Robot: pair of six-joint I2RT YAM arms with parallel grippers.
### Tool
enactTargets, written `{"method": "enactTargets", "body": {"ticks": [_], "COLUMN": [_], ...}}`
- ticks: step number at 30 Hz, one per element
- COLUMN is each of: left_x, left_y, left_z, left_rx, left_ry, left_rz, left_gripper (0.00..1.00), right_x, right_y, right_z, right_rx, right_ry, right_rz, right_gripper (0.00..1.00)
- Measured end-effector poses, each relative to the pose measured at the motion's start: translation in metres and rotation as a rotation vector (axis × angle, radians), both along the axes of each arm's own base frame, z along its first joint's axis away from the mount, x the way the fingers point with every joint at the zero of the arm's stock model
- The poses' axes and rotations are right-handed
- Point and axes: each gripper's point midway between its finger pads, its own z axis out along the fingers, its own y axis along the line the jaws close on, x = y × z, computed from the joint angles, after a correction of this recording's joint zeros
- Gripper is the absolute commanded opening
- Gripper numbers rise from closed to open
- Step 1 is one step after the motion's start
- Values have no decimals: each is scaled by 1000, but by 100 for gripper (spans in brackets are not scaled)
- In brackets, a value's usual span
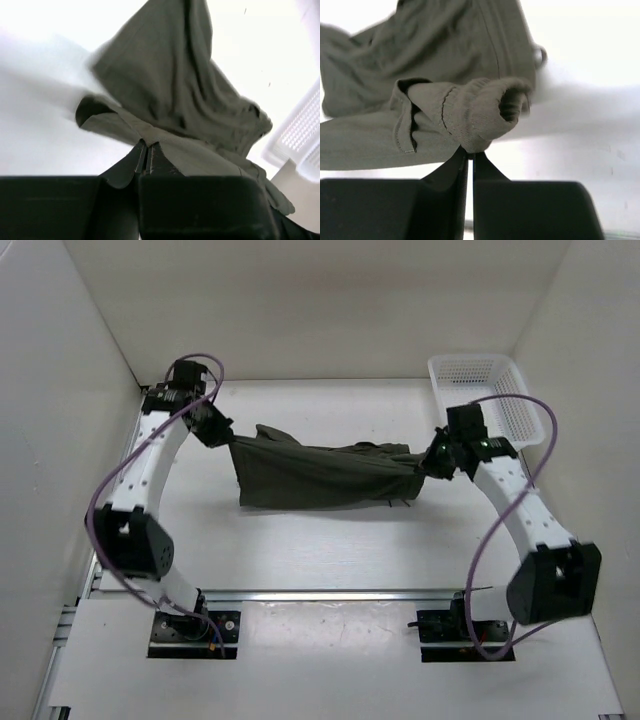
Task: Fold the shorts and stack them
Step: Fold the shorts
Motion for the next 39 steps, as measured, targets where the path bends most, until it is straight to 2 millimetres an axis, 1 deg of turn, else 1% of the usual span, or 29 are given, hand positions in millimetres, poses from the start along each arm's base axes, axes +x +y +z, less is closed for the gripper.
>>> {"method": "enactTargets", "body": {"ticks": [3,6,8,10,11,12,13,14,15,16,17,20,21,22,24,25,26,29,31,32,34,35,37,39], "left_x": [51,101,130,153,163,175,185,196,204,210,210,199,190,178,150,134,118,77,57,50,42,40,38,38], "left_y": [-2,-3,-5,-6,-6,-6,-6,-6,-5,-3,1,17,21,25,35,37,38,29,19,14,6,2,-3,-5], "left_z": [-9,-18,-26,-38,-44,-51,-58,-65,-71,-79,-87,-109,-116,-121,-128,-129,-128,-124,-128,-133,-148,-156,-173,-186], "left_rx": [24,42,49,55,57,58,60,58,46,40,37,43,47,50,57,56,54,30,18,10,-1,-7,-15,-18], "left_ry": [7,-4,-13,-17,-20,-26,-33,-41,-44,-44,-30,36,64,97,154,184,206,233,250,264,293,308,340,360], "left_rz": [-12,-22,-26,-31,-33,-37,-46,-53,-56,-60,-58,-45,-44,-43,-40,-42,-50,-93,-128,-148,-177,-189,-206,-216], "left_gripper": [10,10,10,10,21,56,69,74,79,90,90,90,90,90,90,97,99,100,100,100,100,98,92,81], "right_x": [41,77,99,124,135,149,165,177,189,198,202,196,191,180,158,146,133,96,75,65,50,45,35,32], "right_y": [3,6,9,12,13,15,18,20,22,22,23,22,20,18,14,12,10,8,8,8,5,4,2,1], "right_z": [-8,-16,-22,-27,-29,-31,-33,-35,-35,-35,-34,-32,-32,-33,-36,-36,-37,-47,-58,-66,-82,-89,-101,-105], "right_rx": [-32,-55,-67,-78,-82,-84,-87,-85,-87,-90,-93,-100,-101,-104,-105,-104,-99,-75,-45,-23,8,21,52,73], "right_ry": [10,15,14,11,11,5,-5,-11,-20,-34,-43,-44,-46,-33,-9,-1,7,50,91,113,168,189,230,241], "right_rz": [-7,-12,-13,-16,-17,-16,-13,-15,-12,-4,2,12,11,11,8,5,3,5,6,6,-6,-11,-26,-36], "right_gripper": [0,0,0,0,15,30,46,63,69,75,76,76,76,75,75,75,75,76,76,76,76,76,76,76]}}
